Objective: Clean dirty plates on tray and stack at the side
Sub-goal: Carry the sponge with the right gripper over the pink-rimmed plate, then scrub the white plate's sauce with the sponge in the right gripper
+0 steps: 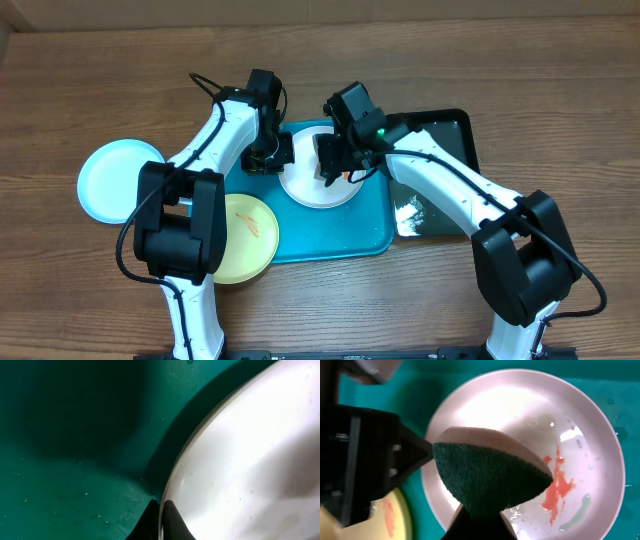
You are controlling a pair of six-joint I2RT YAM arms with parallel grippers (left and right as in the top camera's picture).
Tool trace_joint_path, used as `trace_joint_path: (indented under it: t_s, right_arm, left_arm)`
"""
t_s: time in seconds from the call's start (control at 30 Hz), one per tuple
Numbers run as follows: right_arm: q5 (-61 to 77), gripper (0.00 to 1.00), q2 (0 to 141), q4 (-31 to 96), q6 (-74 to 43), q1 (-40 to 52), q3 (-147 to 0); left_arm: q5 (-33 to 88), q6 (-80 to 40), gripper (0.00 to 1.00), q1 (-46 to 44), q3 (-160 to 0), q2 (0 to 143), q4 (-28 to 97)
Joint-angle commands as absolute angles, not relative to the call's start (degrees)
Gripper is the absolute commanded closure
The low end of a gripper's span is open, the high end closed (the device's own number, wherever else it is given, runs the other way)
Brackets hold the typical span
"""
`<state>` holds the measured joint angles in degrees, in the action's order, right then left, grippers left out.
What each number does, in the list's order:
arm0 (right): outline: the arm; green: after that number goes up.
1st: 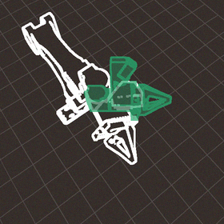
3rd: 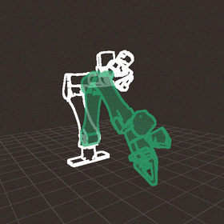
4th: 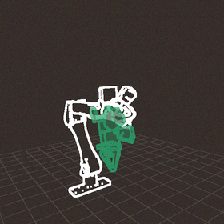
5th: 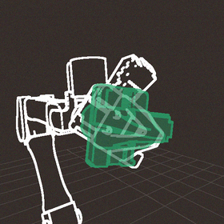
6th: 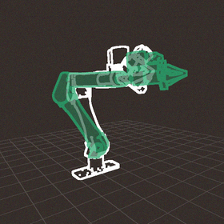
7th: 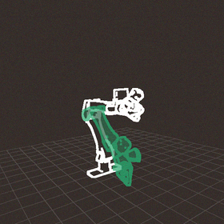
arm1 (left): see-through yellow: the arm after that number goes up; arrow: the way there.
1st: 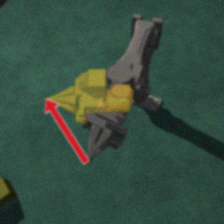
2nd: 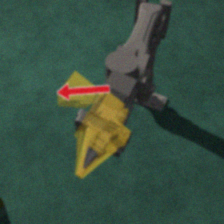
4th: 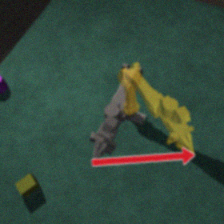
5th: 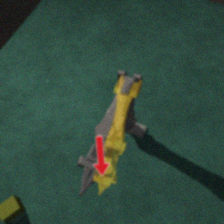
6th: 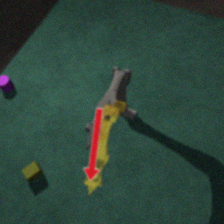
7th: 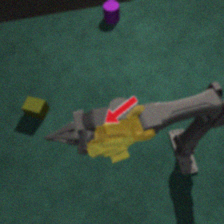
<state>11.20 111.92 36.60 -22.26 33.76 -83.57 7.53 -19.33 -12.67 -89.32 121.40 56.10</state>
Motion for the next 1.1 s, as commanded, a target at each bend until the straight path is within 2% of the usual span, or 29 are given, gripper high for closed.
trace_joint_path:
  t_s: [0.0,0.47,0.5,0.6,0.67,0.83,1.07]
  right_arm:
    - [9.4,0.96,111.5,34.1,-23.2,34.0,-81.3]
    - [7.5,0.96,118.1,28.3,-23.2,36.6,-80.3]
    - [7.5,0.95,118.6,28.3,-23.2,36.6,-80.3]
    - [7.5,0.75,118.7,28.3,-23.1,36.6,-80.3]
    - [7.5,0.67,118.6,28.3,-22.4,36.6,-80.4]
    - [7.5,0.61,118.5,29.0,-22.3,36.6,-81.4]
    - [6.5,0.60,118.5,31.6,-20.3,36.8,-84.8]
  left_arm:
    - [7.5,-19.3,0.96,-12.9,-89.1,121.0,56.1]
    - [7.5,-19.3,0.96,-12.9,-89.1,121.0,56.1]
    - [7.5,-19.3,0.96,-12.9,-89.1,121.0,56.1]
    - [7.5,-19.3,0.96,-12.9,-89.1,121.0,56.1]
    - [7.5,-19.3,0.96,-12.9,-89.1,121.0,56.1]
    - [7.5,-19.3,0.96,-12.9,-89.1,121.0,56.1]
    - [7.5,-19.3,0.96,-12.9,-89.1,121.0,56.0]
